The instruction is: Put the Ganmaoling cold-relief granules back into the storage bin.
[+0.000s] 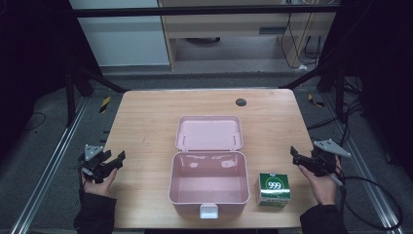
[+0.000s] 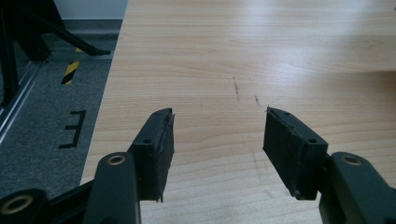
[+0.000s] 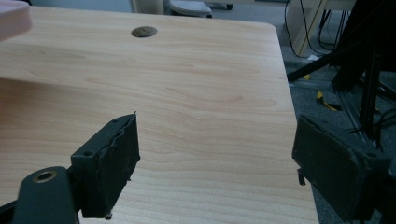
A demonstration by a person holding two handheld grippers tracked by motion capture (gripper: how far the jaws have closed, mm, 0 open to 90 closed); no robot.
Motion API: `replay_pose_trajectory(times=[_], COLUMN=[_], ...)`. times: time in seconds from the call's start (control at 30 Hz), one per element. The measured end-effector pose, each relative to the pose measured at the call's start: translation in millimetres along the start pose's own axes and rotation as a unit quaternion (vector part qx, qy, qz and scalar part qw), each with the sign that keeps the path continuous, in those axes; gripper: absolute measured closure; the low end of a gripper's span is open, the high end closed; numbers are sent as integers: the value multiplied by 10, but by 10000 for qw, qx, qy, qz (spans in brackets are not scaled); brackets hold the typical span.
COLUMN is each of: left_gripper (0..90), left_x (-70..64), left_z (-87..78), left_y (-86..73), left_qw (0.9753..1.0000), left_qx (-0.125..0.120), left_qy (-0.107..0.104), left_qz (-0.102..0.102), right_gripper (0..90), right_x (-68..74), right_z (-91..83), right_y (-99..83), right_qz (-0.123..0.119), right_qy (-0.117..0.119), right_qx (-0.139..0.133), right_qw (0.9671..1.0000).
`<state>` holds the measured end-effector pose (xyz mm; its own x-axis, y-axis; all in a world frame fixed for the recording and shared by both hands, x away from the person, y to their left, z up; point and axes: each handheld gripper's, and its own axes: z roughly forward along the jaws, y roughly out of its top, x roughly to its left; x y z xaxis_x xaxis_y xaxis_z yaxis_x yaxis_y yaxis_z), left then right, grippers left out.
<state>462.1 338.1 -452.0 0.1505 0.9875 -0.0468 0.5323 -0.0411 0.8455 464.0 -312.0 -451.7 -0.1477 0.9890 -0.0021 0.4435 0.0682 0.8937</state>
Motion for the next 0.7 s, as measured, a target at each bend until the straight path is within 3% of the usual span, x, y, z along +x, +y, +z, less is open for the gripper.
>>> replay_pose_trajectory(times=[0.23,0.3,0.37,0.5,0.7], left_gripper=[387,371,364,335,315], left_x=[-18,-27,-35,-52,-64], left_z=[24,38,55,79,101], left_y=[-7,-12,-16,-25,-35], left_qw=[9998,9997,9995,9988,9982], left_qx=[104,147,203,294,394], left_qy=[-132,-154,-206,-296,-307], left_qz=[92,134,155,255,332], right_gripper=[150,134,135,134,100], right_x=[16,28,38,107,178], right_z=[-75,-80,-84,-108,-130], right_y=[87,128,140,212,292], right_qz=[-228,-341,-358,-764,-956], right_qy=[193,410,478,647,828], right_qx=[-97,-32,23,160,286], right_qw=[9995,9986,9982,9948,9916])
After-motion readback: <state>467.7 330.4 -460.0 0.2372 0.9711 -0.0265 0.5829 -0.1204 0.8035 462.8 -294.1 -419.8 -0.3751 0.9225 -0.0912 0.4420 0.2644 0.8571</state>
